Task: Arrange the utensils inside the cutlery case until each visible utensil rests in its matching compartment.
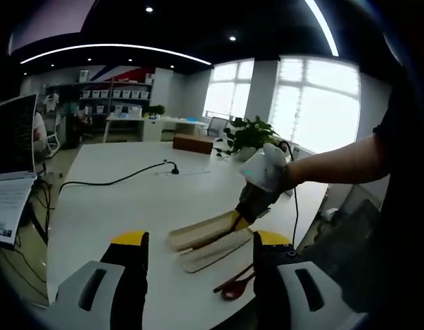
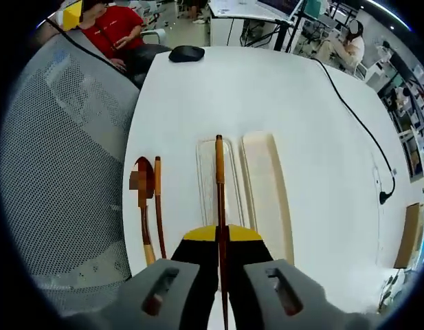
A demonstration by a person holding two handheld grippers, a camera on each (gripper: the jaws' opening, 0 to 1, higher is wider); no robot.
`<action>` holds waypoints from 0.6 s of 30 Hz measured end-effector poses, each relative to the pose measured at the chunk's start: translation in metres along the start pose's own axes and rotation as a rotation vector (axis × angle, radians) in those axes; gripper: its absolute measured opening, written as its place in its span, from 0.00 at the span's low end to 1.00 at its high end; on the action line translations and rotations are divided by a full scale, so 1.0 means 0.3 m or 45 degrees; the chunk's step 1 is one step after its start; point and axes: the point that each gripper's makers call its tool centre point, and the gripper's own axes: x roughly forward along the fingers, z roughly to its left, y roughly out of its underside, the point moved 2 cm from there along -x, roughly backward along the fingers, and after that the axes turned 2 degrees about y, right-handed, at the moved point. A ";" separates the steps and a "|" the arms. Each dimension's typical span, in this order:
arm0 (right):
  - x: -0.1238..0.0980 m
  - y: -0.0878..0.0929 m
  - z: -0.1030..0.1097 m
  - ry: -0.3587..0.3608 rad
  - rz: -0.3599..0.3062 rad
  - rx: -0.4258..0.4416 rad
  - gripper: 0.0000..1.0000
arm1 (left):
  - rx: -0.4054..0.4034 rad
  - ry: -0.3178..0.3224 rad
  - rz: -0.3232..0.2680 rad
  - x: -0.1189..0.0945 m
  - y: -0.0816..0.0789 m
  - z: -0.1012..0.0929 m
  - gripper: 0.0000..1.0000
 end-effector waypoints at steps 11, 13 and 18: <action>-0.003 -0.002 -0.073 0.035 0.013 -0.009 0.00 | -0.004 -0.009 0.000 0.002 0.002 0.005 0.64; 0.001 -0.003 -0.081 0.031 0.018 -0.008 0.00 | -0.005 -0.011 0.000 0.003 0.002 0.007 0.64; 0.029 0.003 -0.096 0.028 0.041 -0.022 0.00 | 0.007 -0.014 0.009 0.006 0.005 0.007 0.64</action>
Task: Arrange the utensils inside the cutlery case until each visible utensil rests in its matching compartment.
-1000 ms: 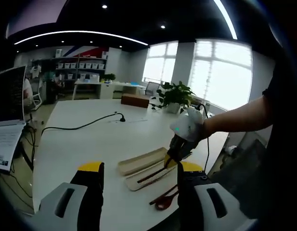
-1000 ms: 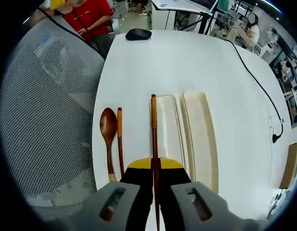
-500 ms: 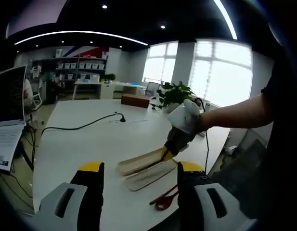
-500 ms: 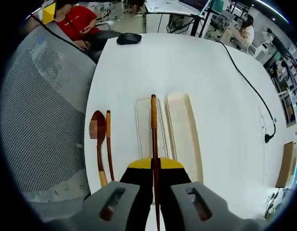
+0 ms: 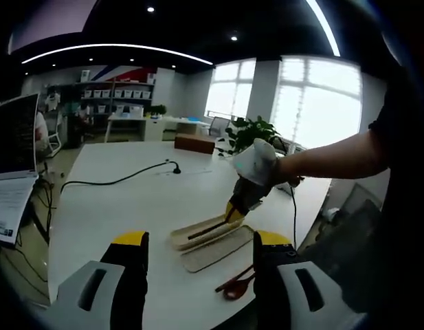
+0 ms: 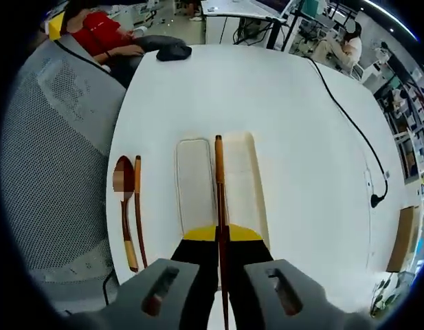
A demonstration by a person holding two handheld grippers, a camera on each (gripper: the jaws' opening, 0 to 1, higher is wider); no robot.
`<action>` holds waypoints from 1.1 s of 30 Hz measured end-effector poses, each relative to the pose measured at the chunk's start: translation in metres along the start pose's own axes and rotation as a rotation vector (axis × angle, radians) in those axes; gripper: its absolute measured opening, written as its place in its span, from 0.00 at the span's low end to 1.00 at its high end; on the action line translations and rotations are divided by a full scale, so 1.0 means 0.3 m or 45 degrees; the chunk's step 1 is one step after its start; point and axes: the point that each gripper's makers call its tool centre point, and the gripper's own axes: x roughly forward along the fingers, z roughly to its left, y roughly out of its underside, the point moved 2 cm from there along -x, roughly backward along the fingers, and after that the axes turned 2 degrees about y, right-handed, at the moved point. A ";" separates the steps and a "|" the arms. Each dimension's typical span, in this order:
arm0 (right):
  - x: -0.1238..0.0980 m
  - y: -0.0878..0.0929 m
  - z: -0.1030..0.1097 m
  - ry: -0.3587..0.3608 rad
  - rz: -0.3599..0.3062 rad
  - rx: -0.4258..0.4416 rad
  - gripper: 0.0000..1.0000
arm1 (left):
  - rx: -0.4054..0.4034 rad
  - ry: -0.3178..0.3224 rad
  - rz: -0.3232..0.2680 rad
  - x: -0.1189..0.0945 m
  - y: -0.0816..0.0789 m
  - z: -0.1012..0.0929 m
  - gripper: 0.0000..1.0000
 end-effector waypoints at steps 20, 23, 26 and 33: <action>0.079 0.013 -0.050 -0.021 0.078 -0.044 0.00 | 0.061 -0.013 0.051 0.007 0.018 -0.001 0.64; 0.094 0.015 -0.060 -0.024 0.087 -0.050 0.00 | 0.053 -0.016 0.050 0.005 0.019 0.005 0.64; 0.111 0.012 -0.070 -0.036 0.092 -0.051 0.00 | 0.044 -0.023 0.054 0.004 0.022 0.012 0.64; 0.152 0.024 -0.074 -0.063 0.121 -0.069 0.00 | 0.058 -0.006 0.092 0.016 0.041 -0.001 0.64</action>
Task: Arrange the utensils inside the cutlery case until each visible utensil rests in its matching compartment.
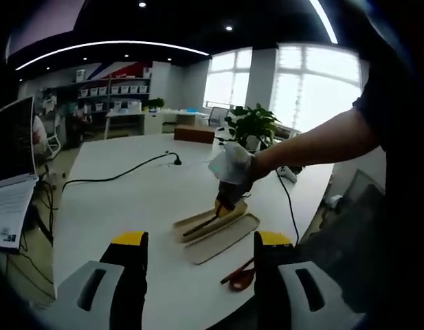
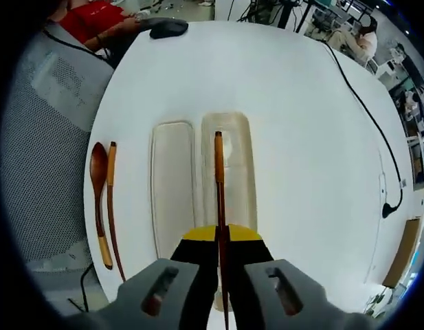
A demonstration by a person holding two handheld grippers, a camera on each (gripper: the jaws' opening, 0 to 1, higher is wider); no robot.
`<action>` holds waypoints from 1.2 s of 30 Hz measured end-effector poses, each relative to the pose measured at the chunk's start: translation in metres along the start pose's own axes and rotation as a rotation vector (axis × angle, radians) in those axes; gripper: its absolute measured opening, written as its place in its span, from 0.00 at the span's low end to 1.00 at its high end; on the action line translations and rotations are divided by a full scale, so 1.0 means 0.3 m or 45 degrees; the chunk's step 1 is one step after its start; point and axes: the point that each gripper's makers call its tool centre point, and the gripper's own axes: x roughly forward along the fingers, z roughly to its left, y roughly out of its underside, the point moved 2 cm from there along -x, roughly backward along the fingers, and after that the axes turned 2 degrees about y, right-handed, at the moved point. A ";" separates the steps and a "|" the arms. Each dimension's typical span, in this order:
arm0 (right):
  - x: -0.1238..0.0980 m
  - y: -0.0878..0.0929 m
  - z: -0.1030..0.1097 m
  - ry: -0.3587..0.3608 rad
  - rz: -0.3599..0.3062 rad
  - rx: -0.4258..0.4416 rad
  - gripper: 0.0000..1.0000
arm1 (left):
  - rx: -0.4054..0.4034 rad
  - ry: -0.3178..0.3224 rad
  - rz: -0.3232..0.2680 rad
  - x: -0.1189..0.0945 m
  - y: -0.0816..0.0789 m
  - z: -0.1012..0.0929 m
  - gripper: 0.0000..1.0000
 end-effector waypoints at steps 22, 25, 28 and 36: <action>0.063 -0.019 0.002 -0.053 -0.004 -0.001 0.00 | -0.017 -0.011 0.024 0.005 0.013 0.012 0.64; 0.066 -0.019 0.000 -0.050 -0.008 0.004 0.00 | -0.017 -0.011 0.026 0.005 0.014 0.012 0.64; 0.073 -0.014 -0.003 -0.044 -0.002 0.000 0.00 | -0.016 -0.011 0.026 0.004 0.015 0.013 0.64; 0.076 -0.014 -0.004 -0.050 -0.002 0.016 0.00 | -0.014 -0.014 0.022 0.003 0.012 0.014 0.64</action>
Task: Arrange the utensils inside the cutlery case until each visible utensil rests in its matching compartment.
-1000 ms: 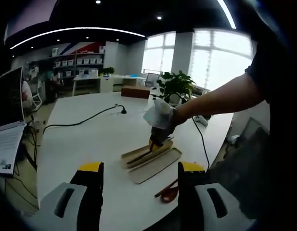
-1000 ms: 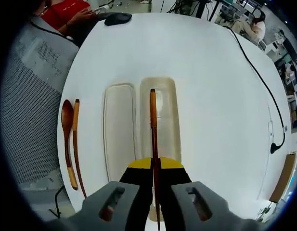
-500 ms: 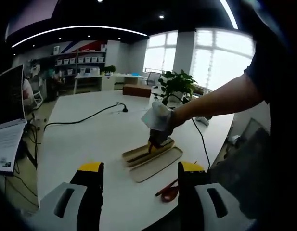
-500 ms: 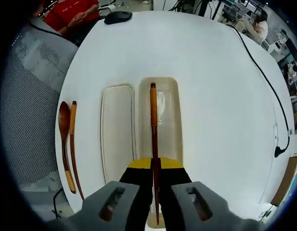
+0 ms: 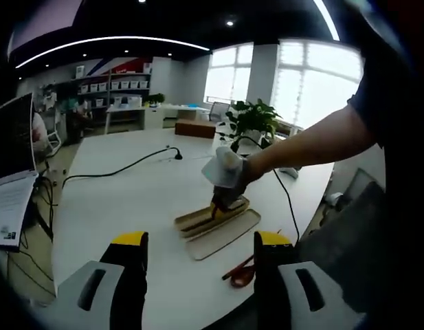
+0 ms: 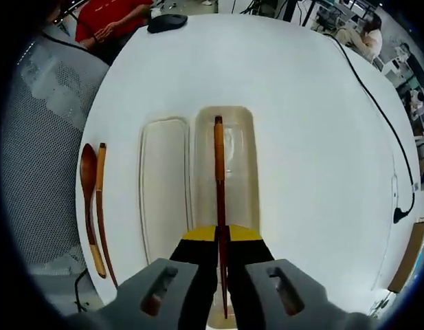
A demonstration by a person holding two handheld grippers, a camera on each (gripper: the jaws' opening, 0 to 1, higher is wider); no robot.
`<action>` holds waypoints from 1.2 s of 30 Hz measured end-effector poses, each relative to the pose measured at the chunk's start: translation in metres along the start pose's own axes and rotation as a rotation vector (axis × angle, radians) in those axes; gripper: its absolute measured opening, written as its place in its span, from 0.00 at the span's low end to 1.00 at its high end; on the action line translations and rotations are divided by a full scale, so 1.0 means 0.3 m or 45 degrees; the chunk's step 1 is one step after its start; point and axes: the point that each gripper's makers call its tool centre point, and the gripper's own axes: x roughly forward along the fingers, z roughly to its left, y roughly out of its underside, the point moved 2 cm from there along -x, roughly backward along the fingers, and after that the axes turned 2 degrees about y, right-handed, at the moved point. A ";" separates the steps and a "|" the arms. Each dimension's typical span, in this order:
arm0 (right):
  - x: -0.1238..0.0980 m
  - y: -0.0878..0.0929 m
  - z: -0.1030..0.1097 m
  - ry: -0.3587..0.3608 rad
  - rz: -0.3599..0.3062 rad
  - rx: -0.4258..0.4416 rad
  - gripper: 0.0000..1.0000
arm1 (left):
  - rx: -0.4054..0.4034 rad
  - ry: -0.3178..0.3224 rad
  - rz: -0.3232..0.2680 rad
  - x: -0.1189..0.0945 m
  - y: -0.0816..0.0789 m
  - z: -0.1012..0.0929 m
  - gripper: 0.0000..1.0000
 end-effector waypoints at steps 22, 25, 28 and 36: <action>-0.126 -0.028 0.007 0.066 -0.152 0.155 0.14 | 0.011 0.004 -0.005 0.000 -0.004 -0.004 0.64; -0.148 -0.027 0.009 0.082 -0.178 0.179 0.15 | 0.015 -0.001 -0.009 -0.002 -0.006 -0.002 0.64; -0.171 -0.022 0.008 0.102 -0.203 0.208 0.15 | 0.023 -0.002 -0.013 -0.004 -0.009 -0.003 0.64; -0.229 -0.005 0.012 0.161 -0.250 0.261 0.17 | 0.038 -0.010 -0.025 -0.007 -0.017 -0.003 0.64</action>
